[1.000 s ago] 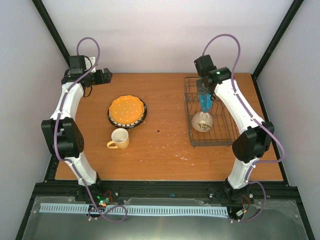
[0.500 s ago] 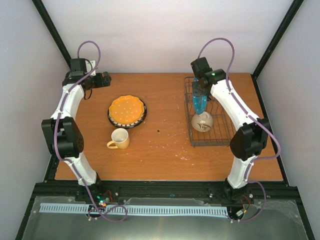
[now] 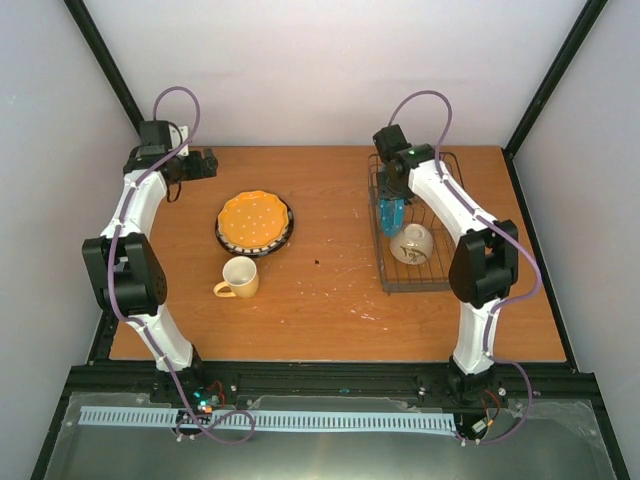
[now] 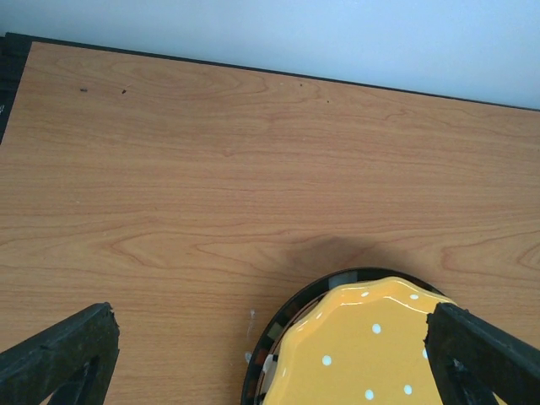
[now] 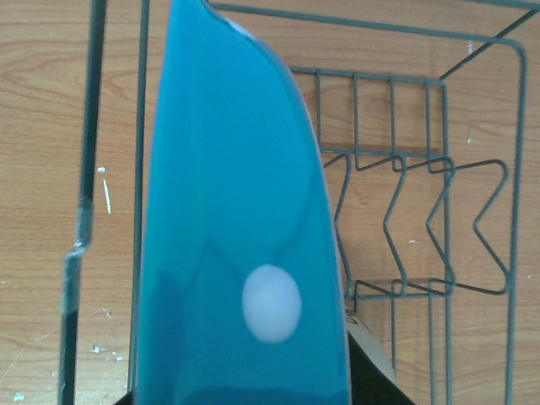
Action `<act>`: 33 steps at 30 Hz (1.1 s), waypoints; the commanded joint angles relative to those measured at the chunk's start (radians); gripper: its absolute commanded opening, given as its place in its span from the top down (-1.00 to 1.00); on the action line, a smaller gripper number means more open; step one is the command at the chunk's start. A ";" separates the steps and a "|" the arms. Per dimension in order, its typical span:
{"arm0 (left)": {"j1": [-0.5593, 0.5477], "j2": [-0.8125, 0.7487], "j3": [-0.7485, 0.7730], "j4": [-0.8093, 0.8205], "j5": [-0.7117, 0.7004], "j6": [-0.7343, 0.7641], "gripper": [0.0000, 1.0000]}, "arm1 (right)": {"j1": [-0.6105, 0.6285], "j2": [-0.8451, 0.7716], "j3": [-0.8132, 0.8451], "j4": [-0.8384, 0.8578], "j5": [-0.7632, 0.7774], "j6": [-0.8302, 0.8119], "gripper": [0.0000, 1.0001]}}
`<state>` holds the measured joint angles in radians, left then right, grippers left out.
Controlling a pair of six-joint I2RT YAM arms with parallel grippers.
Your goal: Load the mixed dishes into the dish rack
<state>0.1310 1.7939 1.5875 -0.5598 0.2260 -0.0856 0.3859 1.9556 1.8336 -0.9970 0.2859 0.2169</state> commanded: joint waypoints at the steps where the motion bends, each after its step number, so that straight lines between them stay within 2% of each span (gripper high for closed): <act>1: 0.010 -0.027 0.018 -0.020 -0.018 0.030 -0.99 | -0.004 0.056 0.070 0.055 -0.008 -0.013 0.94; 3: 0.011 -0.021 0.019 -0.028 -0.019 0.035 -0.99 | -0.004 0.091 0.100 0.038 -0.015 -0.013 0.93; 5: 0.012 -0.011 0.020 -0.045 -0.016 0.044 -0.99 | -0.004 0.124 0.130 0.018 -0.021 -0.011 0.71; 7: 0.017 0.002 0.017 -0.067 -0.004 0.055 -0.99 | -0.004 0.147 0.149 0.006 -0.028 -0.007 0.38; 10: 0.037 0.025 0.010 -0.099 0.062 0.055 -0.99 | -0.004 0.155 0.149 0.007 -0.042 0.003 0.08; 13: 0.061 0.036 -0.016 -0.113 0.161 0.047 -0.99 | -0.004 0.152 0.148 -0.001 -0.030 0.010 -0.16; 18: 0.065 0.040 -0.054 -0.113 0.225 0.045 -1.00 | -0.004 0.126 0.136 -0.013 0.033 0.022 -0.50; 23: 0.066 0.059 -0.059 -0.136 0.298 0.056 -0.99 | -0.007 0.076 0.135 -0.016 0.121 0.047 -0.56; 26: 0.066 0.073 -0.054 -0.156 0.351 0.066 -0.81 | -0.013 0.020 0.140 -0.011 0.201 0.079 -0.59; 29: 0.066 0.083 -0.052 -0.176 0.379 0.075 -0.51 | -0.026 -0.058 0.145 0.016 0.284 0.113 -0.62; 33: 0.065 0.094 -0.065 -0.204 0.377 0.097 -0.31 | -0.035 -0.138 0.153 0.079 0.328 0.119 -0.68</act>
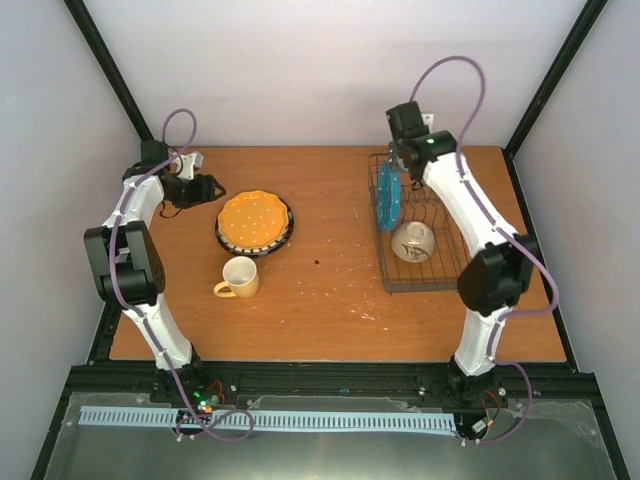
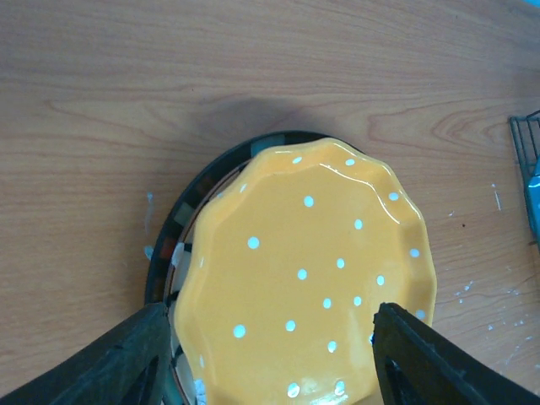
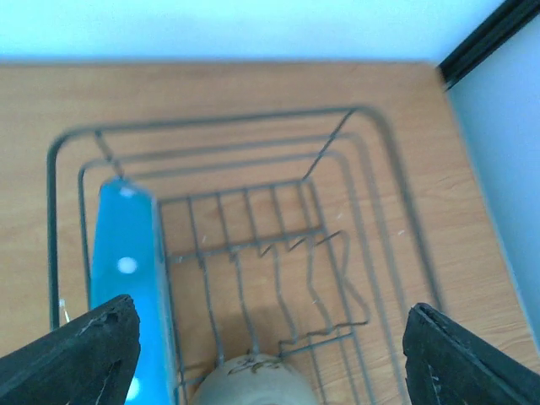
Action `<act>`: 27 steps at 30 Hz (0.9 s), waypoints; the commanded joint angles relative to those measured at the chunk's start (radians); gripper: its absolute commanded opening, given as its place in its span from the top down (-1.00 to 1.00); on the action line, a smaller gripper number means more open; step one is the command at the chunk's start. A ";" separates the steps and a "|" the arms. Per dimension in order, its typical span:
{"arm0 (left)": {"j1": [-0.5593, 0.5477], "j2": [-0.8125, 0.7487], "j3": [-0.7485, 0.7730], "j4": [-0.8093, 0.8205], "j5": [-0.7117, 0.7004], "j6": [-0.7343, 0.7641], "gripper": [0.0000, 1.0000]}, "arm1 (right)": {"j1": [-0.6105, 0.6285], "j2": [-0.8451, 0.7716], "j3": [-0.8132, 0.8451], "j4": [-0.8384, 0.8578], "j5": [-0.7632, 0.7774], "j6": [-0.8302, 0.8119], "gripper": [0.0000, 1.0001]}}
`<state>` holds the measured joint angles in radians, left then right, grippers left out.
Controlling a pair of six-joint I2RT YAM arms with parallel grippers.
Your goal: Load the mixed dishes into the dish rack
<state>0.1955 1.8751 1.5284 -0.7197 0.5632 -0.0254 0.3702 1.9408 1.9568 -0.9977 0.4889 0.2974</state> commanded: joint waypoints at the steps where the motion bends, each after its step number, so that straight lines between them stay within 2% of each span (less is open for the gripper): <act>1: 0.000 0.013 -0.017 -0.046 0.036 0.044 -0.27 | -0.020 -0.135 0.032 0.098 0.113 0.034 -0.67; 7: -0.007 0.034 -0.101 -0.012 0.010 0.048 -0.21 | -0.019 -0.127 0.104 0.124 0.010 0.026 -0.65; 15: -0.051 0.069 -0.106 -0.014 -0.058 0.058 -0.15 | -0.019 -0.106 0.137 0.129 -0.095 0.028 -0.63; 27: -0.100 0.140 -0.118 0.004 -0.068 0.062 0.21 | -0.019 -0.103 0.141 0.123 -0.125 0.016 -0.63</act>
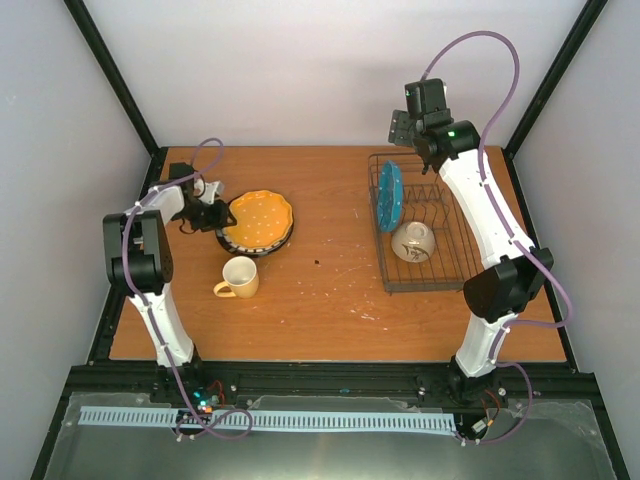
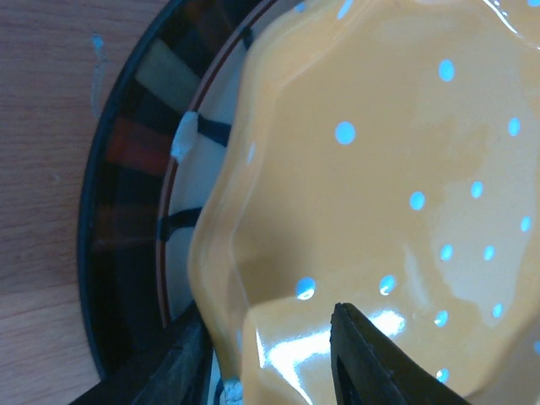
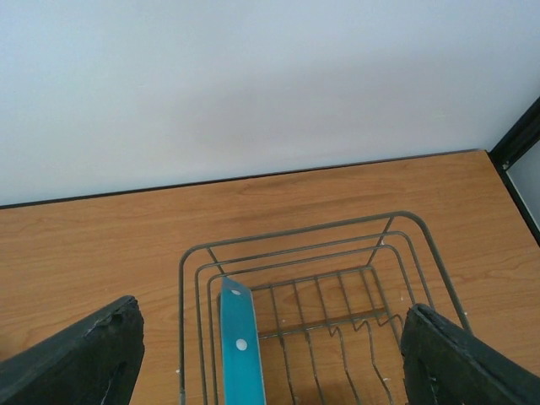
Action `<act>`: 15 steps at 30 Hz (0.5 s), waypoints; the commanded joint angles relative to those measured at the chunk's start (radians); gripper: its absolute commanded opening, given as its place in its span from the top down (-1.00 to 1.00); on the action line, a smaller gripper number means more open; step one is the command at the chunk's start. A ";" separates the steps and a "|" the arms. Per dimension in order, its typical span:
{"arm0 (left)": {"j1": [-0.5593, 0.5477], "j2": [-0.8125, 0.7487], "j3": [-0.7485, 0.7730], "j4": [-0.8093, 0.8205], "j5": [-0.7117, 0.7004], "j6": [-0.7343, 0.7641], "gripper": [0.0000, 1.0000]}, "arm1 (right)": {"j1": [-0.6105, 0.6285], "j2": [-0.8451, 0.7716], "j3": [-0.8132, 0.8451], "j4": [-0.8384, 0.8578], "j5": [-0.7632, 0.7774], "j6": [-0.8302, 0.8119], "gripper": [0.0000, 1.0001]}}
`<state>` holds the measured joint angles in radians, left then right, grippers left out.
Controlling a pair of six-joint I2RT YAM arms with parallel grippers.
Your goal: Load the mixed dishes into the dish rack
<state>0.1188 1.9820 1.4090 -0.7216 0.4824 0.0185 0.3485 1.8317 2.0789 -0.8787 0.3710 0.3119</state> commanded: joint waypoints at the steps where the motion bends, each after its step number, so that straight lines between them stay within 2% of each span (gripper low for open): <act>1: -0.024 0.035 -0.002 0.009 0.012 0.020 0.24 | 0.002 0.007 0.019 0.002 -0.010 0.001 -0.63; 4: -0.024 0.037 -0.019 0.018 0.014 0.021 0.42 | 0.002 0.012 0.019 -0.002 -0.017 0.000 -0.63; 9: -0.024 0.041 -0.017 0.010 0.014 0.029 0.97 | 0.003 0.019 0.021 0.002 -0.038 0.001 -0.63; 15: -0.024 0.024 0.030 -0.013 0.013 0.040 0.99 | 0.002 0.032 0.034 0.026 -0.118 -0.017 -0.61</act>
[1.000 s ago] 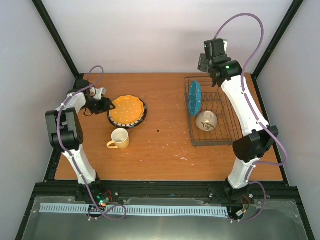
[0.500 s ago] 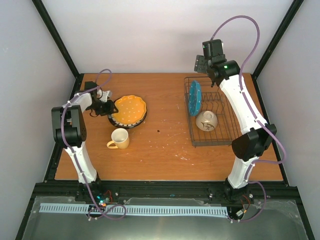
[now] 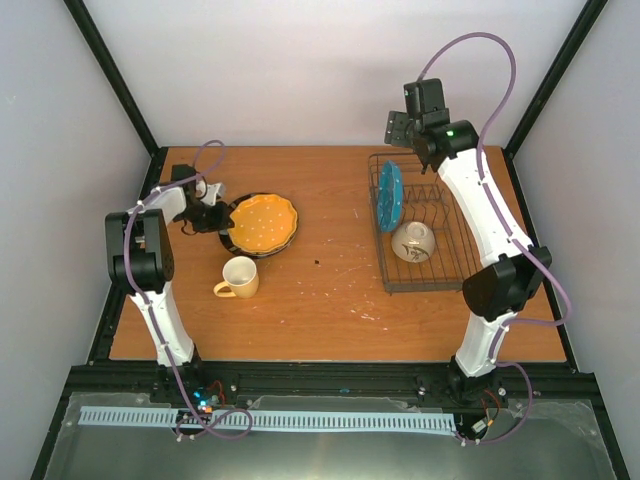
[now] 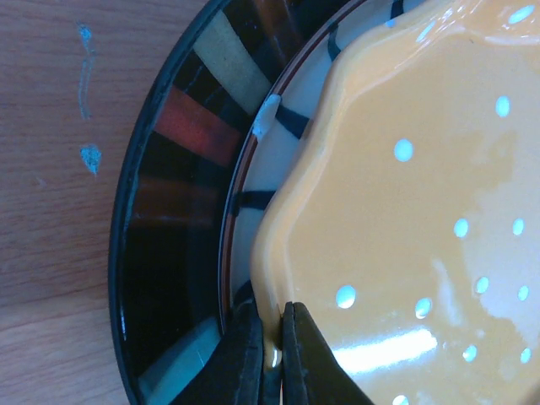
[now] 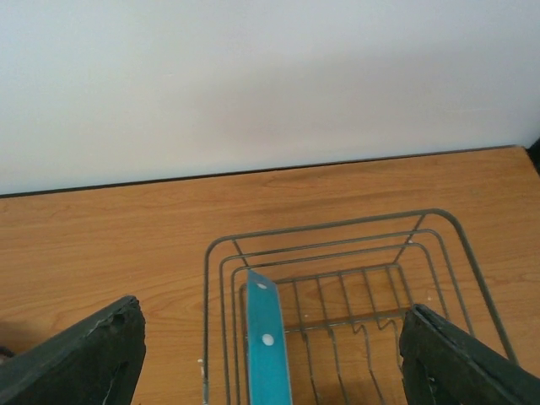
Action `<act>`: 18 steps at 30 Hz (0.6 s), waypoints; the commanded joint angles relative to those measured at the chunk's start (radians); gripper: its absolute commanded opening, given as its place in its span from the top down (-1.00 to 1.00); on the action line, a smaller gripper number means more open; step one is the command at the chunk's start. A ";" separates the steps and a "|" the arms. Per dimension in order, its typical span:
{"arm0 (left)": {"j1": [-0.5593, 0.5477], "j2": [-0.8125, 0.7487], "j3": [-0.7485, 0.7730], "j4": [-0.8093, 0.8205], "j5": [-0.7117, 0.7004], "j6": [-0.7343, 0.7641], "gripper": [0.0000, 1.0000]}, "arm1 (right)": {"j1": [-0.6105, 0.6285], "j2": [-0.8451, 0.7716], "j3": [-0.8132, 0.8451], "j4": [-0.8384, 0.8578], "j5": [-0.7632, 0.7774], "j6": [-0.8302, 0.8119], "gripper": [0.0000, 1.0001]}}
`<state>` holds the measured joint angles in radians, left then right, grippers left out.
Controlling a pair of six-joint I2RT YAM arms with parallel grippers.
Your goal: Load the mixed dishes into the dish rack
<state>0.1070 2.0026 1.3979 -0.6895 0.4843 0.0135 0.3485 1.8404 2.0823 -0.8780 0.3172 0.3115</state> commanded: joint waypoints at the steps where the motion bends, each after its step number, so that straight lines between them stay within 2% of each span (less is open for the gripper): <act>1: -0.012 -0.004 0.054 -0.047 0.012 0.045 0.99 | 0.003 0.025 0.031 0.039 -0.106 -0.023 -0.61; 7: -0.012 -0.059 0.155 -0.058 0.044 0.042 0.99 | 0.009 0.072 0.048 0.165 -0.531 -0.051 -0.59; 10: -0.012 -0.078 0.204 -0.069 0.066 0.041 0.99 | 0.026 0.131 0.086 0.208 -0.711 -0.047 -0.36; 12: -0.012 -0.087 0.225 -0.074 0.086 0.043 0.99 | 0.038 0.198 0.138 0.211 -0.814 -0.041 -0.40; 14: -0.012 -0.099 0.235 -0.073 0.093 0.044 0.99 | 0.044 0.272 0.211 0.178 -0.912 -0.032 -0.53; 18: -0.010 -0.126 0.237 -0.065 0.110 0.059 0.99 | 0.060 0.408 0.291 0.087 -1.075 -0.037 -0.51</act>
<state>0.0994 1.9621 1.5745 -0.7715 0.4828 0.0486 0.3904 2.1418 2.3074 -0.7132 -0.5106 0.2779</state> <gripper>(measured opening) 0.054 0.765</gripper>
